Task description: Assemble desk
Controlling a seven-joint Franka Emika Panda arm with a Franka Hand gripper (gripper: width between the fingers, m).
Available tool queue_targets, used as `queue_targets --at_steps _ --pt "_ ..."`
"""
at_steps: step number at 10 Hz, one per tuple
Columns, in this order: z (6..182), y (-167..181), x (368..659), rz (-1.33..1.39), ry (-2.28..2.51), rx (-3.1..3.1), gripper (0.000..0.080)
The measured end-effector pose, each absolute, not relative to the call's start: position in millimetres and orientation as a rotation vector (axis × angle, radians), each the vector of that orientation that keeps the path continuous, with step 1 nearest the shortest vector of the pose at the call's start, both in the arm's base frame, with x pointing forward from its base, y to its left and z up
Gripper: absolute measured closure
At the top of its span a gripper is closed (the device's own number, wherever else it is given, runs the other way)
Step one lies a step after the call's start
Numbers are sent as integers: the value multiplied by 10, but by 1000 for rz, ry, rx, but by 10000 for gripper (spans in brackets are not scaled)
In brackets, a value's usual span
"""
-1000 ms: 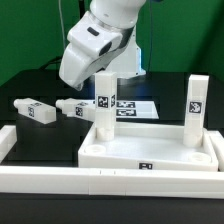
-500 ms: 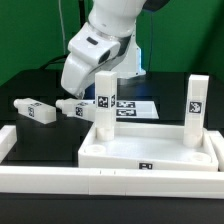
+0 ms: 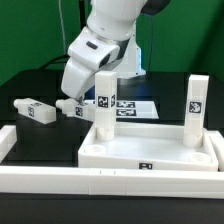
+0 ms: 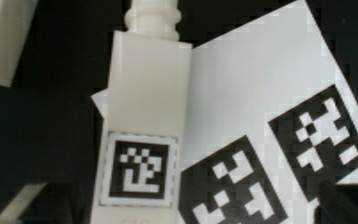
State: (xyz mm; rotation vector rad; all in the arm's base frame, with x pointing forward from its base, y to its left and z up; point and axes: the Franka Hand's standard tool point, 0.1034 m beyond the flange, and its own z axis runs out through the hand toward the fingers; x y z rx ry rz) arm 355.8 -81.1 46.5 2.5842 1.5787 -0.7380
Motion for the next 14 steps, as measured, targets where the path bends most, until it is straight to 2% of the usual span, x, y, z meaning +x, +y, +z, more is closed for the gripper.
queue_targets --at_steps 4,9,12,14 --pt "395 -929 3672 -586 1504 2647 151" --pt "409 -982 3703 -594 1489 2661 151" --pt "250 -993 3734 -592 1485 2653 151" --pt "213 -1013 3755 -601 1489 2648 151"
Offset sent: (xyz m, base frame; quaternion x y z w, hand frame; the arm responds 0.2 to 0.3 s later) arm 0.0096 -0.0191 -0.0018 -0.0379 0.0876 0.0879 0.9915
